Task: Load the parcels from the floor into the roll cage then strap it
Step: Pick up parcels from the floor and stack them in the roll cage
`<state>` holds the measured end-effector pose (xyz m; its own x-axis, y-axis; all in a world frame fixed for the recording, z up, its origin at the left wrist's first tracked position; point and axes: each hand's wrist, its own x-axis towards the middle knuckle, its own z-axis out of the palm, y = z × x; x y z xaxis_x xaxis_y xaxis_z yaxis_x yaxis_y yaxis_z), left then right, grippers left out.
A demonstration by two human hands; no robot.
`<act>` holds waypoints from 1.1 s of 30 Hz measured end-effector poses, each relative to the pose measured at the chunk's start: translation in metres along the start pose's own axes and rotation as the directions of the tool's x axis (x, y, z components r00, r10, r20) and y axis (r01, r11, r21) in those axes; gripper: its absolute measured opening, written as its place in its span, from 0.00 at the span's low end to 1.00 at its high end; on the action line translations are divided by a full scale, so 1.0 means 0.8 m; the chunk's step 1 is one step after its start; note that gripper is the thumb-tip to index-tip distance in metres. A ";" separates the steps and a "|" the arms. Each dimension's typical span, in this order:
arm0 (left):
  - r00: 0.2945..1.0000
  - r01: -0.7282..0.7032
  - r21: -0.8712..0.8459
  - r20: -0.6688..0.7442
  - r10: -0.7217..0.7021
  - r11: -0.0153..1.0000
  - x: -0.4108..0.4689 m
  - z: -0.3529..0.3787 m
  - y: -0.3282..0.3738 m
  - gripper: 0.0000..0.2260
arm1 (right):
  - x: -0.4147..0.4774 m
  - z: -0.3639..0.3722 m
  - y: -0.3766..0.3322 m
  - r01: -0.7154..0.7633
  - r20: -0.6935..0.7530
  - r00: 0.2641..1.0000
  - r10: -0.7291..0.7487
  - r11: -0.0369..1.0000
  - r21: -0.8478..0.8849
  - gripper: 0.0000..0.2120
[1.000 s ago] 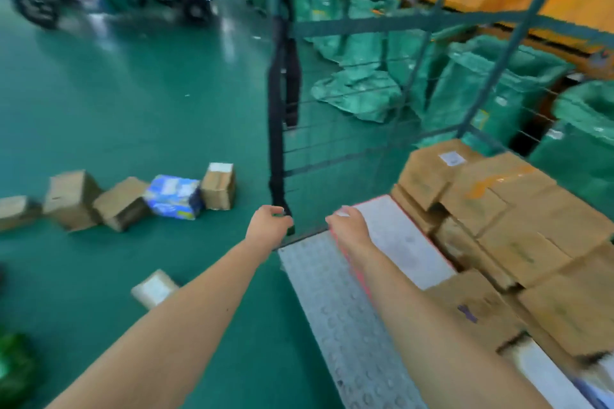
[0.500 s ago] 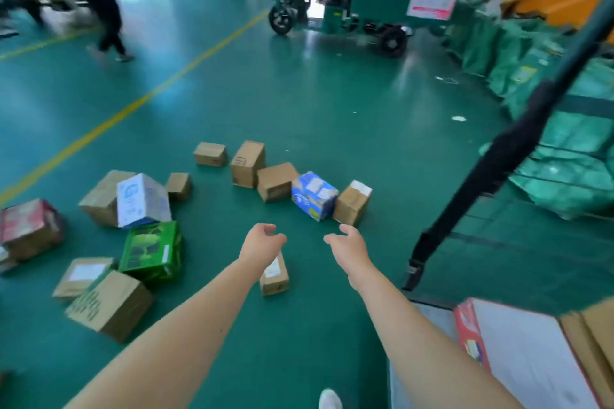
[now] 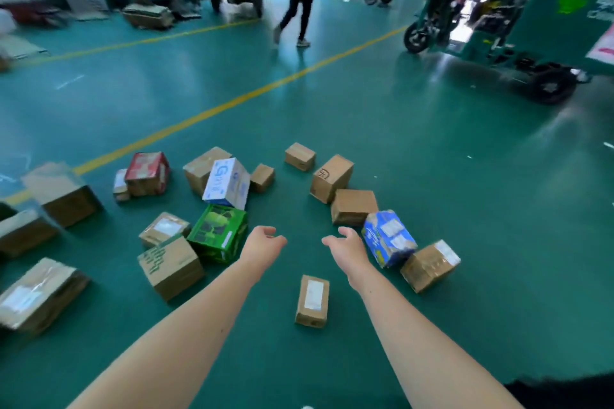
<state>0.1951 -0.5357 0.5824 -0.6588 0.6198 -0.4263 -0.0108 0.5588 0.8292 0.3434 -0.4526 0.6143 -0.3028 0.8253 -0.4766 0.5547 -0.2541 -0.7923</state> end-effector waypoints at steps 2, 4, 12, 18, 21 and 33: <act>0.999 0.032 -0.027 -0.043 -0.033 0.999 0.015 -0.003 0.003 0.21 | 0.025 0.002 -0.016 0.028 0.052 0.998 -0.026 0.999 -0.041 0.29; 0.994 0.065 -0.046 -0.081 -0.068 0.997 0.027 -0.008 0.002 0.22 | 0.049 0.010 -0.028 0.053 0.107 0.993 -0.045 0.996 -0.070 0.29; 0.948 0.203 -0.150 -0.217 -0.233 0.968 0.060 -0.067 -0.025 0.21 | 0.108 0.092 -0.068 0.096 0.316 0.948 -0.044 0.984 -0.150 0.30; 0.894 0.256 -0.249 -0.306 -0.327 0.934 0.101 -0.134 -0.039 0.20 | 0.140 0.177 -0.114 0.144 0.432 0.901 -0.046 0.970 -0.198 0.30; 0.877 0.263 -0.275 -0.332 -0.348 0.925 0.137 -0.177 -0.046 0.19 | 0.160 0.227 -0.144 0.167 0.459 0.887 -0.054 0.964 -0.208 0.30; 0.827 0.238 -0.288 -0.441 -0.349 0.928 0.262 -0.442 -0.071 0.20 | 0.201 0.507 -0.318 0.310 0.579 0.805 -0.131 0.925 -0.222 0.30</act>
<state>-0.2081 -0.6326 0.5738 -0.8727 0.0746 -0.4825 -0.3833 0.5073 0.7718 -0.1611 -0.4602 0.5851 -0.7649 0.4058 -0.5003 0.5908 0.1325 -0.7958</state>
